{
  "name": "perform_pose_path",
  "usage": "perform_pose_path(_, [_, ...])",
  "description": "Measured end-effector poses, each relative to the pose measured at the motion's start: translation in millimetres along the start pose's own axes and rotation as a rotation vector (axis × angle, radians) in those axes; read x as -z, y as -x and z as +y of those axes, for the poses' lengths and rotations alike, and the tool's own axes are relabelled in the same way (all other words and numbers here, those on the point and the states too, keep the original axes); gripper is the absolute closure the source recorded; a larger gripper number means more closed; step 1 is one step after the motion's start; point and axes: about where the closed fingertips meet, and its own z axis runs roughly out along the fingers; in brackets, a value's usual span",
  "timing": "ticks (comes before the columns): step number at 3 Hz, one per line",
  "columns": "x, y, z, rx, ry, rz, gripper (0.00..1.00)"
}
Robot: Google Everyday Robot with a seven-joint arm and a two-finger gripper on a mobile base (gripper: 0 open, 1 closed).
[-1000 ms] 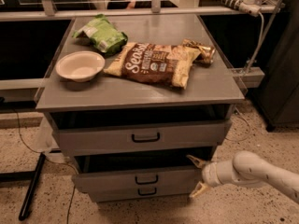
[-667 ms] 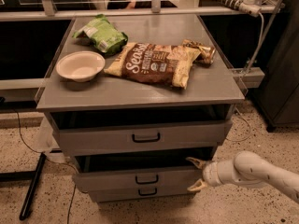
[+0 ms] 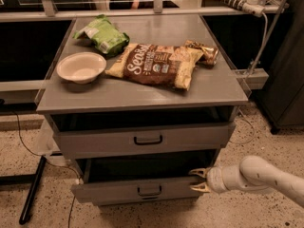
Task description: Open middle drawer
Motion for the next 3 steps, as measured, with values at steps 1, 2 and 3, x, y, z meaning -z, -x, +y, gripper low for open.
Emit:
perform_pose_path(1, [4,4,-2,0.000,0.000,0.000,1.00])
perform_pose_path(2, [5,15,17,0.035,0.027,-0.030,1.00])
perform_pose_path(3, [8,15,17,0.035,0.027,-0.030,0.81])
